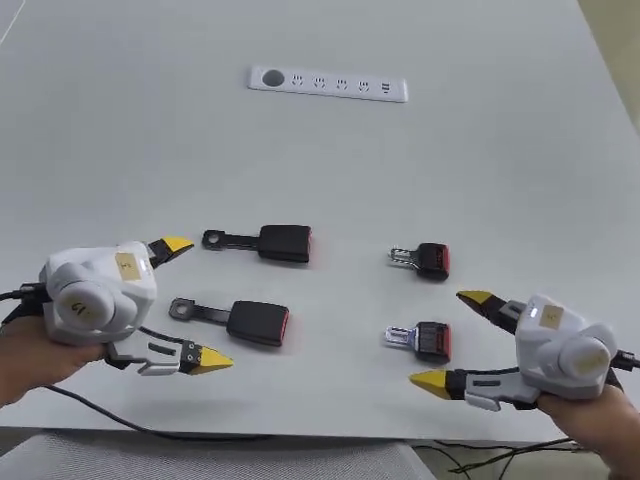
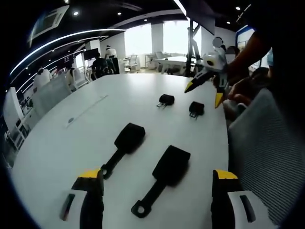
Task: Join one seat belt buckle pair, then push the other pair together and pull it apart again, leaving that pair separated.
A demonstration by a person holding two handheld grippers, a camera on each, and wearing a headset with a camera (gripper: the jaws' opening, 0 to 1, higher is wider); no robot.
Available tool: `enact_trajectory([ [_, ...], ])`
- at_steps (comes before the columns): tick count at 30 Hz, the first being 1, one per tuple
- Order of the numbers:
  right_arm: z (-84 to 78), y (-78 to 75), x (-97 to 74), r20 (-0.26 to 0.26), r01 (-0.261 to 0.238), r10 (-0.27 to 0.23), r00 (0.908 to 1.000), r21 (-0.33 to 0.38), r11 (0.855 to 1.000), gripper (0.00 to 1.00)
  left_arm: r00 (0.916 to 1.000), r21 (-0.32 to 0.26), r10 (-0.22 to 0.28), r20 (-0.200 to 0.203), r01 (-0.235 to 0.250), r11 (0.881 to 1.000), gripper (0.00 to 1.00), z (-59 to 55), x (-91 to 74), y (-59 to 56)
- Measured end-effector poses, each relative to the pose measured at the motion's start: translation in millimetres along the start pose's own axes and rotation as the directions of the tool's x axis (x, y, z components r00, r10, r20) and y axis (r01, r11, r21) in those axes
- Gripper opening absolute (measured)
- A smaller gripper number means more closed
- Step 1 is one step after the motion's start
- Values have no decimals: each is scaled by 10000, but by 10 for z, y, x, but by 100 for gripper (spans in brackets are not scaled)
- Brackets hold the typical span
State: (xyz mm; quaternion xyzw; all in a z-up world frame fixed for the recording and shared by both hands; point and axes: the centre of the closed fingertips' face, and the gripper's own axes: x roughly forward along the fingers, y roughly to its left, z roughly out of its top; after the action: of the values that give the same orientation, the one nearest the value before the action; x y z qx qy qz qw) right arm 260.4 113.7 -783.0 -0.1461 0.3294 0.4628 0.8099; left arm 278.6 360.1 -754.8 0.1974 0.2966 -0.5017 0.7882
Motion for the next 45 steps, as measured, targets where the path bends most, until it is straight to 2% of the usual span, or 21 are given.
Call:
enact_trajectory([
  [9,-163,-33,54,-584,-590,579,9966,-180,9981,76,9941,595,-875,-640,913,9940,87,-90,276,-86],
  [11,-202,-38,61,-751,-723,706,9947,-203,9972,75,9913,690,-1031,-817,1088,9917,84,-148,346,-87],
  [13,-227,-42,63,-824,-874,856,9929,-188,9960,72,9877,901,-1157,-1048,1253,9880,81,-173,388,-109],
  [20,-321,-54,82,-1174,-1410,1372,9836,-245,9897,70,9775,1524,-1585,-1390,1792,9719,73,-240,564,-132],
  [24,-356,-64,90,-1342,-1631,1569,9785,-364,9859,68,9687,1824,-1811,-1698,2115,9602,68,-280,640,-161],
  [27,-380,-78,102,-1469,-1854,1787,9729,-330,9821,64,9615,1922,-1943,-1943,2316,9536,61,-335,688,-166],
  [32,-421,-72,119,-1795,-2281,2142,9602,-603,9718,60,9576,2018,-2013,-2060,2428,9489,57,-353,738,-155],
  [34,-445,-74,127,-1904,-2388,2233,9560,-623,9691,58,9569,1829,-2129,-1978,2494,9510,54,-339,751,-168],
  [39,-416,-112,117,-1794,-2501,2366,9549,-560,9666,53,9601,1882,-2118,-1827,2456,9509,51,-312,764,-147],
  [45,-416,-101,123,-1912,-2818,2602,9464,-958,9547,46,9552,2097,-2308,-1854,2679,9403,38,-319,733,-183],
])
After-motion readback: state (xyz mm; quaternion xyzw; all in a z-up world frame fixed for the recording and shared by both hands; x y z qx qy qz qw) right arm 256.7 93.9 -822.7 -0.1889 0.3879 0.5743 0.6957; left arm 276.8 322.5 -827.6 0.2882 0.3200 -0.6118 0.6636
